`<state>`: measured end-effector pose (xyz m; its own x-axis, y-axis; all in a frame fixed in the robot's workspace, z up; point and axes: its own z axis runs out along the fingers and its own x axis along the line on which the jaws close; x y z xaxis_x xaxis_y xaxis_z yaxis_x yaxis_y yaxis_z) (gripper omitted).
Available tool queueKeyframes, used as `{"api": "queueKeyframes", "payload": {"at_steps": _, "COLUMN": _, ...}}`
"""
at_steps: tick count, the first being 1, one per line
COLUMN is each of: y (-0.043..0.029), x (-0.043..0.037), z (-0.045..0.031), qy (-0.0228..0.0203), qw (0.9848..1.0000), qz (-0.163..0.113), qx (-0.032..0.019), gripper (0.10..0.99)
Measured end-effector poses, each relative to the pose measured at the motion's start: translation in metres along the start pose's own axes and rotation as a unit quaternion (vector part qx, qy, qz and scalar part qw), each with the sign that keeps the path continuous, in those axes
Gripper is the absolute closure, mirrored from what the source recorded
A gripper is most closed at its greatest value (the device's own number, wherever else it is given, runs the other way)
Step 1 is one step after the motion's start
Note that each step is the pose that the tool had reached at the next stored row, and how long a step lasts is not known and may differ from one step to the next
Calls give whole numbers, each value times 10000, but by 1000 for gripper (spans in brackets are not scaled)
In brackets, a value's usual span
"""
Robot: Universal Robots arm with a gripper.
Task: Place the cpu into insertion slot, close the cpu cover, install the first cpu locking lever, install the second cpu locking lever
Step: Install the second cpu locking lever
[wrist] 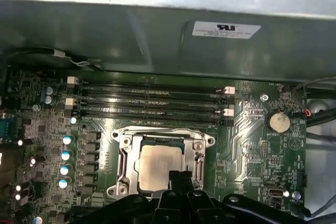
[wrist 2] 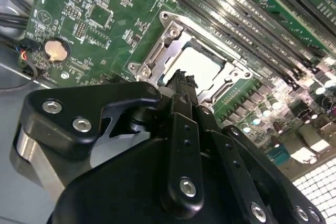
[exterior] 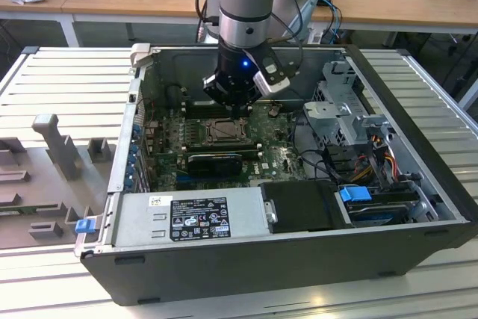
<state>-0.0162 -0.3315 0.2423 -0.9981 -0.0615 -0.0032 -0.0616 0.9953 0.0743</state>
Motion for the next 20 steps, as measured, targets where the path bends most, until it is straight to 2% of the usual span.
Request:
{"api": "queueKeyframes", "payload": {"at_steps": 5, "y": -68, "x": 4, "z": -18, "qy": 0, "qw": 10000, "qz": 0, "qx": 0, "gripper": 980}}
{"api": "queueKeyframes", "payload": {"at_steps": 7, "y": -120, "x": 8, "z": -22, "qy": 0, "qw": 10000, "qz": 0, "qx": 0, "gripper": 980}}
{"api": "queueKeyframes", "payload": {"at_steps": 8, "y": -171, "x": 11, "z": -21, "qy": 0, "qw": 10000, "qz": 0, "qx": 0, "gripper": 980}}
{"api": "queueKeyframes", "payload": {"at_steps": 10, "y": -210, "x": 13, "z": -7, "qy": 14, "qw": 10000, "qz": 1, "qx": -2, "gripper": 980}}
{"api": "queueKeyframes", "payload": {"at_steps": 11, "y": -226, "x": 14, "z": 0, "qy": 28, "qw": 10000, "qz": 2, "qx": -33, "gripper": 980}}
{"api": "queueKeyframes", "payload": {"at_steps": 13, "y": -237, "x": 15, "z": 6, "qy": 27, "qw": 9999, "qz": 2, "qx": -125, "gripper": 980}}
{"api": "queueKeyframes", "payload": {"at_steps": 14, "y": -279, "x": 18, "z": 15, "qy": 23, "qw": 9998, "qz": 1, "qx": -196, "gripper": 980}}
{"api": "queueKeyframes", "payload": {"at_steps": 15, "y": -420, "x": 39, "z": 33, "qy": 20, "qw": 9997, "qz": 1, "qx": -257, "gripper": 980}}
{"api": "queueKeyframes", "payload": {"at_steps": 16, "y": -442, "x": 64, "z": 36, "qy": 21, "qw": 9996, "qz": 2, "qx": -264, "gripper": 980}}
{"api": "queueKeyframes", "payload": {"at_steps": 20, "y": -456, "x": 204, "z": 42, "qy": 19, "qw": 9996, "qz": -1, "qx": -282, "gripper": 980}}
